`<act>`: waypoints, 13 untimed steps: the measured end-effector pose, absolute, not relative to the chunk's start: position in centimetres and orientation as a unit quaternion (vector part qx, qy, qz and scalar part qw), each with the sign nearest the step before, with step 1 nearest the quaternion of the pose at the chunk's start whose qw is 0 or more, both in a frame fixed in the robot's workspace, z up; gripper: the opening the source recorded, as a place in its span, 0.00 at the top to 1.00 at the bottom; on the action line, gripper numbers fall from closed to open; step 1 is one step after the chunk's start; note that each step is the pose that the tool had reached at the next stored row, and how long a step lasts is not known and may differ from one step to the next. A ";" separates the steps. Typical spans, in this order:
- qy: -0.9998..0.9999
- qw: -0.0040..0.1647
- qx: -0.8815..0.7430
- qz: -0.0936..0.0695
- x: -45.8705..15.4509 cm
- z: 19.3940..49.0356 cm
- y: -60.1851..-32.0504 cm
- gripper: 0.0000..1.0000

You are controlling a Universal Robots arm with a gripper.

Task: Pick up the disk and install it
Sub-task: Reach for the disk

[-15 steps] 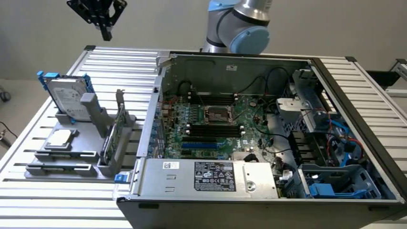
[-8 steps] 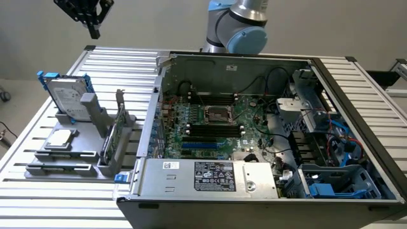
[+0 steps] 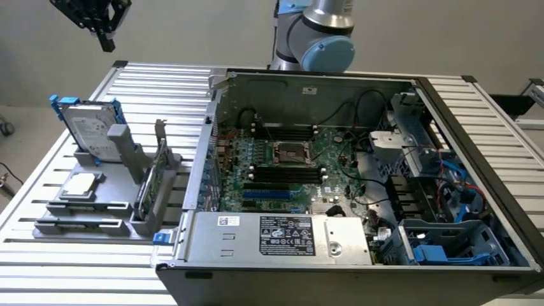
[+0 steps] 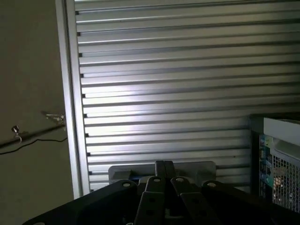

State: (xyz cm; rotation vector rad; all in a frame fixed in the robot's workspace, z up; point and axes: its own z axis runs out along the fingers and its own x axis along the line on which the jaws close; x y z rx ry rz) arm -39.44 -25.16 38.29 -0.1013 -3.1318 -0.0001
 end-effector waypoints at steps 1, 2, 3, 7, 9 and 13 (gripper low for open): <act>-0.999 0.004 -0.032 0.000 -39.9 38.3 -25.2 0.89; -0.999 0.004 -0.032 0.000 -40.4 38.2 -25.2 0.89; -0.999 0.004 -0.032 0.000 -40.8 38.2 -25.2 0.89; -0.999 0.004 -0.032 0.000 -42.6 38.1 -25.2 0.89; -0.999 0.004 -0.032 0.000 -43.5 38.1 -25.2 0.89; -0.999 0.004 -0.032 0.000 -45.3 38.1 -25.2 0.89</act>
